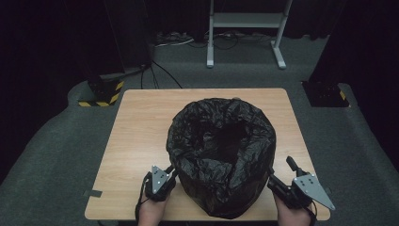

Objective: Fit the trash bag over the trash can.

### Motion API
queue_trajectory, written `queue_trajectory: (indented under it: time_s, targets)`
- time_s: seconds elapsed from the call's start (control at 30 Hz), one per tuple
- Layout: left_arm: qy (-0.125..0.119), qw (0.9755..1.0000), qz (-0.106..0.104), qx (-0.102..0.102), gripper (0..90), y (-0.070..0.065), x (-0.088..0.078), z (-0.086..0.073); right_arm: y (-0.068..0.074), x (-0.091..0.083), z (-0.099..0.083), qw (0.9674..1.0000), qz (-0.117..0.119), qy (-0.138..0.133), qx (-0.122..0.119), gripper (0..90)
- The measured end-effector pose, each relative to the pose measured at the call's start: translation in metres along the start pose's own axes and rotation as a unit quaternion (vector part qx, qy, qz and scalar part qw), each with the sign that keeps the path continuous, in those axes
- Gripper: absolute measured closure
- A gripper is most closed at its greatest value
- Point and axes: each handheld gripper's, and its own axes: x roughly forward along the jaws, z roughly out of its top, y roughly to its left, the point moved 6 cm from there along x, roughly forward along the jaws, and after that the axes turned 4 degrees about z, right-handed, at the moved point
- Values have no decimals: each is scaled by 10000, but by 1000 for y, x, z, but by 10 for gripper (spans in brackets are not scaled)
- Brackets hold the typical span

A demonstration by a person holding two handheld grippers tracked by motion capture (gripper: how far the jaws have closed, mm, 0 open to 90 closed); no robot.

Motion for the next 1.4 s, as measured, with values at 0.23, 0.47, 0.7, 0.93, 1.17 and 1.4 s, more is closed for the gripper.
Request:
queue_trajectory:
  time_s: [0.23, 0.47, 0.7, 0.93, 1.17, 1.4]
  targets:
    - [-539, 9982, 248, -112, 585, 8, -19, 29, 28, -40, 25, 9923, 1073, -595, 165, 189]
    - [-631, 9979, 106, -68, 587, -2, -19, 37, 64, -33, 14, 9730, 2292, -131, 257, 235]
    - [-710, 9975, 43, -28, 598, -4, -20, 43, 70, -22, 5, 9686, 2462, 274, -202, 898]
    - [-735, 9973, 41, -78, 600, -3, -18, 46, 58, -13, -21, 9736, 2126, 779, -274, 900]
    - [-679, 9976, 14, -113, 596, -4, -15, 45, 46, 4, -57, 9612, 2079, 1812, -101, 810]
    - [-611, 9981, 14, -85, 566, -5, -8, 47, 4, -26, -6, 9890, 1303, 694, -87, 524]
